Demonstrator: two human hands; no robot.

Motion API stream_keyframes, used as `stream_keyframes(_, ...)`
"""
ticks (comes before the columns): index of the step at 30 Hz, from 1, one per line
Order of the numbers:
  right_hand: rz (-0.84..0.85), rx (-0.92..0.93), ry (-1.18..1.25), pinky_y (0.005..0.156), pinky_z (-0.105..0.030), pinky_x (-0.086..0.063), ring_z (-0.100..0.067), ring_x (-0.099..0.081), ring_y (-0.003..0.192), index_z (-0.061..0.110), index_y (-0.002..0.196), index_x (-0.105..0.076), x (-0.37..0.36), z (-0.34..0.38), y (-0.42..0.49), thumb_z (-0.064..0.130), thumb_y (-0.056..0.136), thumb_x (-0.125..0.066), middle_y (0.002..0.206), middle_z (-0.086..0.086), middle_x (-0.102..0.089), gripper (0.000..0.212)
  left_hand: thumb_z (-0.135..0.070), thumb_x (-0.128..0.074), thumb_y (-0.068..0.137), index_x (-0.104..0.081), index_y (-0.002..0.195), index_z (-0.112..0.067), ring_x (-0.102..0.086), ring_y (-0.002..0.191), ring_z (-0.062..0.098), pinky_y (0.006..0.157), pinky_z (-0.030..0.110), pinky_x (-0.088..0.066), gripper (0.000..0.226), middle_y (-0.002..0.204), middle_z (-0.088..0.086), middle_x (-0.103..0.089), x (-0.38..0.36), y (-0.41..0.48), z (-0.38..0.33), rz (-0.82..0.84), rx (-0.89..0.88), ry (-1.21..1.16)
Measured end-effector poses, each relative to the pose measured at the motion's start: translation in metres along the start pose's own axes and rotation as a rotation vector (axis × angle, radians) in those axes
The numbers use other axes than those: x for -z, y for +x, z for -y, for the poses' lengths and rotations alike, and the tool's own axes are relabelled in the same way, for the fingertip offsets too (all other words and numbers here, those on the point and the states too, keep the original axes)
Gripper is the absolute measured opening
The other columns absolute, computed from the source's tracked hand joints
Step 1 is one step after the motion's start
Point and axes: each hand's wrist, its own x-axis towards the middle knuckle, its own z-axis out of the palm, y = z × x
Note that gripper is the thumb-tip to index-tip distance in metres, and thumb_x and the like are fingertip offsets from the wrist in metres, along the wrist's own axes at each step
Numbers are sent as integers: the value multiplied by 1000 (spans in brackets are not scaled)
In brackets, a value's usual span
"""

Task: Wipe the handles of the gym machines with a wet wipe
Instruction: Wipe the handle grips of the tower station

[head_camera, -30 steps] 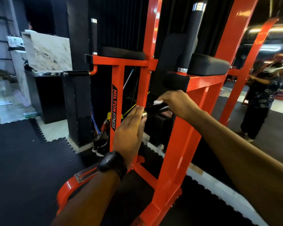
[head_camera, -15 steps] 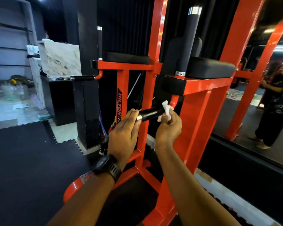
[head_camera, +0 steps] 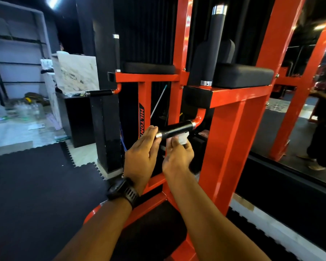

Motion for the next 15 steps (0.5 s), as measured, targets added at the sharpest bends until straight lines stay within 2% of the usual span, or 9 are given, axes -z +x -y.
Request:
stream_keyframes(2,58,5,-59,71,-22,-56,-15,-72,81,2,109,-66,2,-6,-9,0,96,-61,91,-7,-73,14,-28,-53,100,-62,133,-8,-64,118,18,102,14,-40,39,131,9,-66,1,1,2,15,-2,-3)
stream_keyframes(4,32,68,-130,80,-28,-59,-17,-73,86,3,103,-66,5,-10,-14,5,94,-66,92,-8,-74,10,-26,-56,100,-62,133,-9,-63,119,17,104,10,-37,38,132,8,-65,1,2,3,21,19,-16)
stream_keyframes(6,-21,89,-164,87,-35,-59,-17,-73,86,5,91,-65,5,-11,-16,9,93,-69,90,-7,-74,6,-24,-57,99,-62,133,-8,-61,120,15,105,5,-33,38,132,9,-65,1,1,1,24,27,-27)
stream_keyframes(8,-6,53,-162,87,-38,-59,-18,-70,82,9,81,-63,5,-14,-18,8,94,-67,84,-7,-70,14,-25,-55,99,-62,133,-7,-59,120,13,105,2,-31,39,131,10,-65,2,1,1,20,16,-29)
stream_keyframes(11,-15,85,-78,87,-37,-59,-24,-72,92,3,94,-68,5,-11,-20,7,94,-65,101,-18,-71,5,-25,-56,99,-62,132,-7,-57,120,11,105,1,-30,39,130,11,-66,2,3,1,28,20,-40)
stream_keyframes(13,-32,168,-53,88,-34,-59,-28,-70,104,5,104,-69,4,-5,-18,5,94,-64,111,-18,-70,10,-24,-58,99,-62,133,-7,-55,122,10,105,1,-29,38,132,10,-64,3,2,0,45,33,-49)
stream_keyframes(15,37,312,-225,85,-27,-58,-22,-70,104,11,105,-72,6,-4,-25,1,93,-64,110,-11,-72,17,-25,-58,101,-60,136,-9,-53,125,10,106,-1,-26,39,135,10,-62,4,1,-1,66,59,-68)
